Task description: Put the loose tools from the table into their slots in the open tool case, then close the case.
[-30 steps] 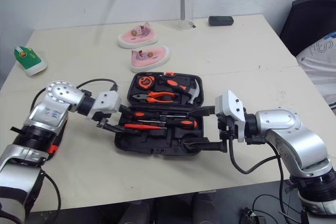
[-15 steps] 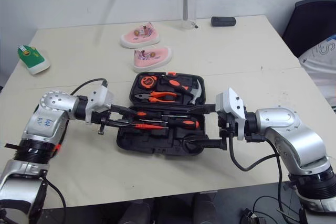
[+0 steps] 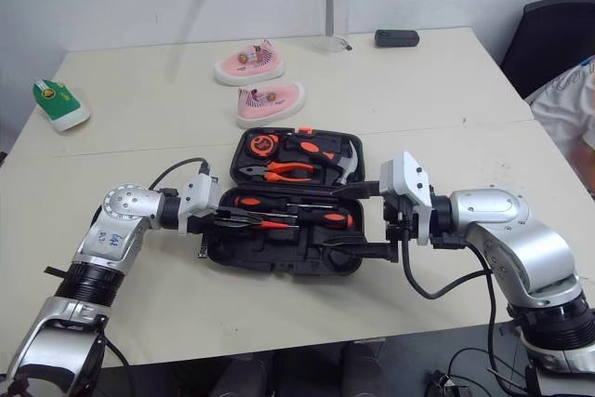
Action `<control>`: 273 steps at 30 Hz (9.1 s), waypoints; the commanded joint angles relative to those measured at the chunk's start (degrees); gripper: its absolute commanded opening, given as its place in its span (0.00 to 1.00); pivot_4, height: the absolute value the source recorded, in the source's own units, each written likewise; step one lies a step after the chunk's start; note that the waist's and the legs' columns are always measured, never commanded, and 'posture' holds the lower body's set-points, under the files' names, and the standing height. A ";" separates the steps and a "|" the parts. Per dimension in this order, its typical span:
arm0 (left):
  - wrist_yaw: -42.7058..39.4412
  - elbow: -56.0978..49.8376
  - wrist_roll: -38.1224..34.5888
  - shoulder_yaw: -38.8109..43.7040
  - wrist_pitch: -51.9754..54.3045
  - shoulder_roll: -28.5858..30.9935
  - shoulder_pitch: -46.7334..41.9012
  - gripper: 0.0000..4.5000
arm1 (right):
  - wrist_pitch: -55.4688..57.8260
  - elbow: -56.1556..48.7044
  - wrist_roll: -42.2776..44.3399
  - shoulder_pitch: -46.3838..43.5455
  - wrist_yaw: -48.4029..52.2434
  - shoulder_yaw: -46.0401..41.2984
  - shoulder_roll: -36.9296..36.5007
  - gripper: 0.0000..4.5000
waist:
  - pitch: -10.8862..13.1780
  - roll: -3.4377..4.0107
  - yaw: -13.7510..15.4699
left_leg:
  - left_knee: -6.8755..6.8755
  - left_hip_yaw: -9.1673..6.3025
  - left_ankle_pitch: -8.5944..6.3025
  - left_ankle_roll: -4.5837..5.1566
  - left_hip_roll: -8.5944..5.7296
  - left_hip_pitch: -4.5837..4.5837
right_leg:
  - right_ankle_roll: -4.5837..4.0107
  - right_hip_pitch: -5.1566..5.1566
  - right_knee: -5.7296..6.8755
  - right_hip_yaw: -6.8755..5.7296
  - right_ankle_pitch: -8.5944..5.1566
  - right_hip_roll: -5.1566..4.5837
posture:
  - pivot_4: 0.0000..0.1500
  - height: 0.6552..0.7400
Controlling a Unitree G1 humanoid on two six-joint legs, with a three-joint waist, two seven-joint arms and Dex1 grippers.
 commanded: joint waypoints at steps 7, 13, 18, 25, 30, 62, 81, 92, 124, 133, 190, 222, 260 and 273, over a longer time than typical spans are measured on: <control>0.67 -1.59 0.54 -0.47 -1.22 -1.04 0.08 0.02 | 0.45 -1.39 1.59 -0.27 -0.38 -1.39 0.38 1.00 | 0.00 0.00 0.00 | 0.00 -0.01 0.00 0.00 0.00 0.00 | 0.00 0.00 0.00 -0.03 0.00 0.00 | 1.00 0.85; 1.51 4.37 3.91 -1.54 -4.73 -0.60 -1.16 0.02 | 0.72 -1.36 2.01 -0.54 -0.58 -1.58 0.35 1.00 | -0.01 -0.01 0.01 | 0.03 0.00 0.00 0.00 -0.04 0.01 | 0.00 0.00 0.00 -0.06 0.00 0.00 | 1.00 0.85; 1.28 6.93 5.05 -2.36 -6.72 -0.46 -1.52 0.02 | 0.59 -1.22 2.07 -0.47 -0.67 -1.62 0.19 1.00 | -0.02 -0.01 -0.03 | 0.03 0.04 0.00 0.00 -0.03 0.10 | 0.00 0.04 0.00 -0.09 0.00 -0.01 | 1.00 0.85; 0.55 8.20 4.89 -2.57 -7.71 0.26 -1.20 0.02 | 0.62 -1.17 2.21 -0.32 -0.70 -1.81 0.10 1.00 | -0.05 -0.02 -0.04 | 0.03 0.08 0.01 -0.01 -0.02 0.23 | 0.00 0.09 -0.01 -0.08 0.00 -0.02 | 1.00 0.85; 0.05 9.45 5.77 -3.12 -8.22 1.29 -0.43 0.02 | 0.80 -1.18 2.51 -0.38 -0.83 -2.02 0.15 1.00 | -0.06 -0.01 -0.16 | 0.01 0.14 0.01 -0.01 0.00 0.29 | 0.00 0.10 0.01 -0.08 0.00 -0.01 | 1.00 0.85; -0.89 1.15 1.80 -1.32 2.99 6.33 0.59 0.02 | 2.17 -1.09 4.77 -2.20 -2.99 -2.18 1.81 1.00 | -0.26 0.21 -0.11 | -0.06 0.29 0.00 0.00 0.09 0.47 | -0.01 0.14 0.04 0.03 0.00 -0.06 | 1.00 0.85; 34.64 -63.73 -28.98 67.96 36.73 -14.50 65.71 0.99 | -3.42 15.02 2.76 -21.24 9.77 5.24 11.66 1.00 | -0.07 -0.16 -1.51 | -0.17 0.34 -0.23 -0.04 0.56 0.39 | -0.11 0.10 -0.39 0.19 0.04 -0.17 | 1.00 0.85; 37.44 -61.12 -28.46 66.39 23.59 -34.22 83.64 0.99 | -5.79 20.59 0.12 -25.60 15.99 7.48 15.37 1.00 | -0.05 -0.27 0.42 | -0.13 0.43 -0.45 -0.01 0.63 0.39 | -0.37 0.17 -0.67 0.12 0.16 -0.04 | 1.00 0.85; 49.75 -32.26 -17.38 47.32 35.42 -0.95 51.73 0.35 | -1.26 9.60 0.83 -18.00 9.42 3.26 10.65 1.00 | -0.05 -0.19 -1.12 | -0.22 0.51 -0.47 -0.29 0.95 0.41 | -0.51 -0.02 -0.44 -0.33 0.11 -0.07 | 1.00 0.85; 39.64 -46.67 -23.42 50.52 32.15 7.02 48.43 0.35 | -0.25 8.14 0.79 -14.50 10.22 2.30 5.88 1.00 | -0.05 -0.22 -0.01 | -0.21 0.47 -0.48 -0.30 0.95 0.33 | -0.53 -0.02 -0.53 -0.37 0.12 -0.12 | 1.00 0.85; -13.45 -16.69 -3.09 -2.60 17.08 18.47 -1.44 0.98 | -1.15 -4.24 0.58 5.41 1.08 -5.68 -2.99 1.00 | 0.31 0.17 -0.24 | 0.00 0.71 -0.44 -0.28 0.96 0.30 | -0.54 -0.08 -0.05 -0.33 0.12 0.74 | 1.00 0.85; -0.55 -11.79 0.48 -2.56 3.73 4.57 9.47 0.00 | -0.21 -2.56 1.09 3.05 -0.66 -4.20 -1.03 1.00 | 0.30 0.17 0.09 | 0.39 0.59 -0.44 -0.26 0.98 0.28 | -0.49 0.04 -0.02 -0.37 0.14 0.64 | 1.00 0.85; 7.19 -33.51 -34.21 15.76 41.63 15.25 -1.72 0.99 | 0.83 6.02 -0.57 34.19 -6.41 -42.12 -6.29 1.00 | -0.38 0.25 1.16 | 0.46 0.72 -0.48 -0.08 0.87 0.44 | -0.41 0.19 -0.07 -0.09 0.19 0.65 | 1.00 0.85; 5.66 -34.56 -26.00 6.92 33.87 11.26 -3.52 0.99 | -8.28 15.71 -10.34 -3.77 15.72 -6.75 -21.41 1.00 | -0.30 0.33 -0.81 | 0.24 1.17 -0.47 -0.14 1.02 0.56 | -0.40 -0.06 -0.11 0.42 0.19 0.97 | 1.00 0.85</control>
